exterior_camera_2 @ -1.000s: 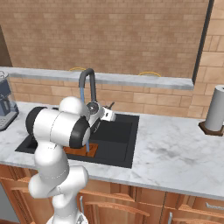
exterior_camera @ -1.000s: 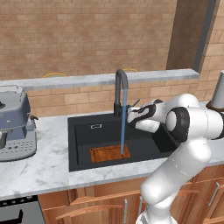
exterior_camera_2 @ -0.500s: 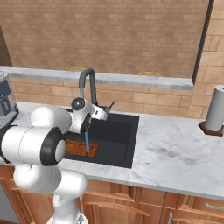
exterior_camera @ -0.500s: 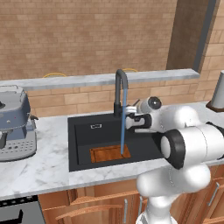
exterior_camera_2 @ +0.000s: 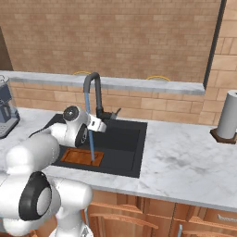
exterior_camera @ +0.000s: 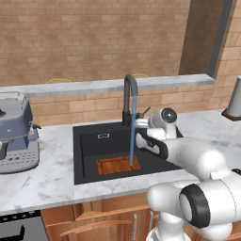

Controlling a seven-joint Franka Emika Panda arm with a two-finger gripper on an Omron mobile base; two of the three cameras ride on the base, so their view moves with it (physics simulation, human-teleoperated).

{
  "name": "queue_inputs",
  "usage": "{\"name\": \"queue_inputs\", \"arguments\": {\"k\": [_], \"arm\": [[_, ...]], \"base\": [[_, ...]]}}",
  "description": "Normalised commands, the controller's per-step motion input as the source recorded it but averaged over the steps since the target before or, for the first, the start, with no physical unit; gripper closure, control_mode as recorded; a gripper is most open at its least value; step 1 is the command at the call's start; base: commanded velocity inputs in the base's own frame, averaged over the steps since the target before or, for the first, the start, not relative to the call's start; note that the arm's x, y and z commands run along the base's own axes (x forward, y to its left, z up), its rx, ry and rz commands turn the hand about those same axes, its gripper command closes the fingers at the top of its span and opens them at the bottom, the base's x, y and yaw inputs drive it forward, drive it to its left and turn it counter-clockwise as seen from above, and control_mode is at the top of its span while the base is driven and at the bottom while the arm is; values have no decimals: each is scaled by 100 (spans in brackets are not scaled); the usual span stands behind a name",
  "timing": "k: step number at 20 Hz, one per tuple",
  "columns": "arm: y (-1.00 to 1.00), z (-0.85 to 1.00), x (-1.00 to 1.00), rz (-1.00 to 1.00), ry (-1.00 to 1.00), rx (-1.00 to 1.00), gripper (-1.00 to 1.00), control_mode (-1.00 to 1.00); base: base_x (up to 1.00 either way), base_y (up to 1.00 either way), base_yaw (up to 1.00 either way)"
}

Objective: Turn on the sink faucet with hot water and rinse the cutting board for ten seconds, then turn off the faucet. Push the cutting board to reach the water if necessary.

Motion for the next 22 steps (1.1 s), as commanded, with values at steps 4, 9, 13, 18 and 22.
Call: {"name": "queue_inputs", "arguments": {"k": [4, 9, 13, 18, 22], "arm": [[0, 12, -47, 8, 4, 0, -100, -100], [0, 13, -49, 8, 1, 0, -100, -100], [0, 21, -53, 0, 3, 0, -100, -100], [0, 25, -56, 0, 5, 0, -100, -100], [0, 31, -31, 0, 13, -2, -100, -100]], "base": [[0, 0, 0], [0, 0, 0], [0, 0, 0], [0, 0, 0], [0, 0, 0]]}}
